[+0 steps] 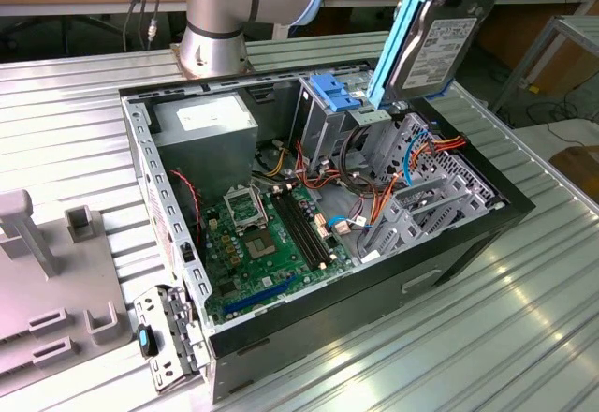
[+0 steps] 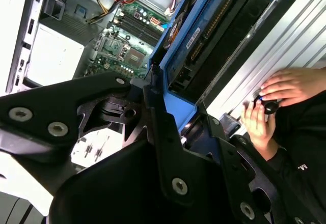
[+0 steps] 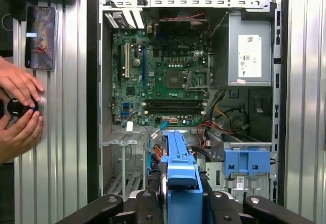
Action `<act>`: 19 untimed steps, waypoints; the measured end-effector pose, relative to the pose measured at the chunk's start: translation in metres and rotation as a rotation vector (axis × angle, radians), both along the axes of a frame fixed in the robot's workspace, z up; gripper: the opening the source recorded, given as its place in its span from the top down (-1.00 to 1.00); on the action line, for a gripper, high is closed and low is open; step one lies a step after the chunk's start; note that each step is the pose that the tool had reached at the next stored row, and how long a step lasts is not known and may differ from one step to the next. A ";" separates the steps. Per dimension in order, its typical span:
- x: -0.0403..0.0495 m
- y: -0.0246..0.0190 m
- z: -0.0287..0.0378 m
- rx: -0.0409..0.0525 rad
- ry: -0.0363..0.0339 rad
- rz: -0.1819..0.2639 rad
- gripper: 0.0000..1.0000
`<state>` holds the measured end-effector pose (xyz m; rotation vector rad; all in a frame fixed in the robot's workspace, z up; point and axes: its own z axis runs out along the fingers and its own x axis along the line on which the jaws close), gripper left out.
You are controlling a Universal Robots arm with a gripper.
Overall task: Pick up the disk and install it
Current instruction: 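Insert the disk into the insertion slot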
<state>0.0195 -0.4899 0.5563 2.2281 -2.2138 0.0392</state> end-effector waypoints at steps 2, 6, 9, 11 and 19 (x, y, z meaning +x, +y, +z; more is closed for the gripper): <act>0.0026 -0.0118 -0.0033 0.0000 0.0000 0.000 0.25; 0.0026 -0.0231 -0.0066 0.0000 0.0000 0.000 0.25; 0.0056 -0.0262 -0.0111 0.0000 -0.0016 0.000 0.25; 0.0123 -0.0265 -0.0146 0.0002 -0.0029 0.000 0.25; 0.0211 -0.0516 -0.0325 0.0000 -0.0031 0.000 0.25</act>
